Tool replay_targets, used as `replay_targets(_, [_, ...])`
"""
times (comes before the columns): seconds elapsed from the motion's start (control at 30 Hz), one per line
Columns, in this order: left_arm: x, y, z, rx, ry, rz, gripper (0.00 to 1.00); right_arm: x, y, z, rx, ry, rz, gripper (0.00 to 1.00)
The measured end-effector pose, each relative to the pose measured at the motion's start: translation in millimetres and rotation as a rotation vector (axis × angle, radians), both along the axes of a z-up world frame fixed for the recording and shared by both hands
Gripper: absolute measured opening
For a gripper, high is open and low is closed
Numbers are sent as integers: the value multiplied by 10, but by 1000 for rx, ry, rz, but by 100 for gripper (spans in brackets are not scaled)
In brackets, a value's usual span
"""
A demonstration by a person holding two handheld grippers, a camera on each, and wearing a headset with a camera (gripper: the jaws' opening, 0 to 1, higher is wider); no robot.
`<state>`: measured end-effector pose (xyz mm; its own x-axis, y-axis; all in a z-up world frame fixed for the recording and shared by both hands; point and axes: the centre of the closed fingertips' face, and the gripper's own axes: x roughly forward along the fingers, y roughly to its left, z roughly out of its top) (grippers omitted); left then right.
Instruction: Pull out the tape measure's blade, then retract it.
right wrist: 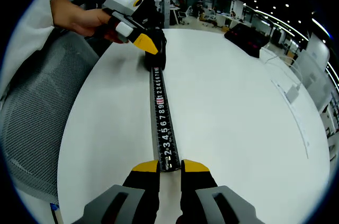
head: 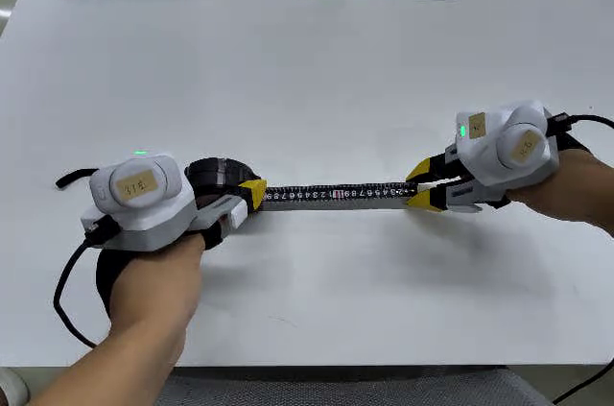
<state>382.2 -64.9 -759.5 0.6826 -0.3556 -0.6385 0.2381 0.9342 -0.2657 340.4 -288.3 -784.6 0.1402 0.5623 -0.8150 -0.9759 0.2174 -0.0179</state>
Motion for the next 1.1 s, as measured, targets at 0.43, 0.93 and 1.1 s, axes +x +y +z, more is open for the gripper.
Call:
replay_targets(0.43, [7, 12, -4, -18, -1, 1, 56, 39, 201, 7, 22, -7, 19, 11])
replay_targets(0.93, [2, 16, -12, -33, 2, 2, 56, 88, 404, 6, 37, -10, 35, 11])
replay_targets(1.1, [-2, 17, -11, -35, 3, 2, 56, 90, 457, 8, 43, -7, 38, 11])
